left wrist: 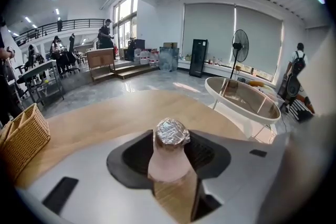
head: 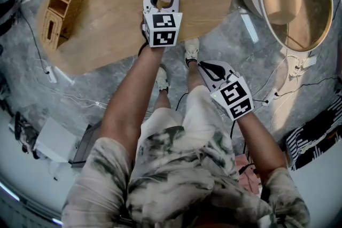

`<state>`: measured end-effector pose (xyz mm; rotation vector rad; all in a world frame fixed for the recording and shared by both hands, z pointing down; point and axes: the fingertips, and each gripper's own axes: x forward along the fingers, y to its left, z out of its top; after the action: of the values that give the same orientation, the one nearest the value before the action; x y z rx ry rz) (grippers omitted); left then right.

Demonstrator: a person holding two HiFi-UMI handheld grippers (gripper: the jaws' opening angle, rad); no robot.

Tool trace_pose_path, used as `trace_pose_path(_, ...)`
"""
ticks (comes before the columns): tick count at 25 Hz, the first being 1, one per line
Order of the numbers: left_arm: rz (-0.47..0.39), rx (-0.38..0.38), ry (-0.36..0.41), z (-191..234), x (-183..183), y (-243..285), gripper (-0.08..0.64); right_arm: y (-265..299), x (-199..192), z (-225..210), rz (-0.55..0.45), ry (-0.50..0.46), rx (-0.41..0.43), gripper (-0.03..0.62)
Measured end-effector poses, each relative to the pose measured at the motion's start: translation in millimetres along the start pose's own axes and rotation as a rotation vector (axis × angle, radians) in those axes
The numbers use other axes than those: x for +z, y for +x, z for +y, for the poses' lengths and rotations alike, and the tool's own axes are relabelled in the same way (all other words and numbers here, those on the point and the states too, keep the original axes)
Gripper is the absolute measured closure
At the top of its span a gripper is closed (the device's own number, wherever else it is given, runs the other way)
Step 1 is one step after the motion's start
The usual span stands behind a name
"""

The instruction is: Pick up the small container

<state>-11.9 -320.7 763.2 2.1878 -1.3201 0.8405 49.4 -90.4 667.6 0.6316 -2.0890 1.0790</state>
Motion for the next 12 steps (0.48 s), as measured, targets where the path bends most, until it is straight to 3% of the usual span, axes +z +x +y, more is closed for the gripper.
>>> trace_pose_path(12, 0.001, 0.001, -0.007, 0.8, 1.6, -2.6, 0.405, -0.4, -5.1, -3.6, 0.007, -0.002, -0.002, 0.555)
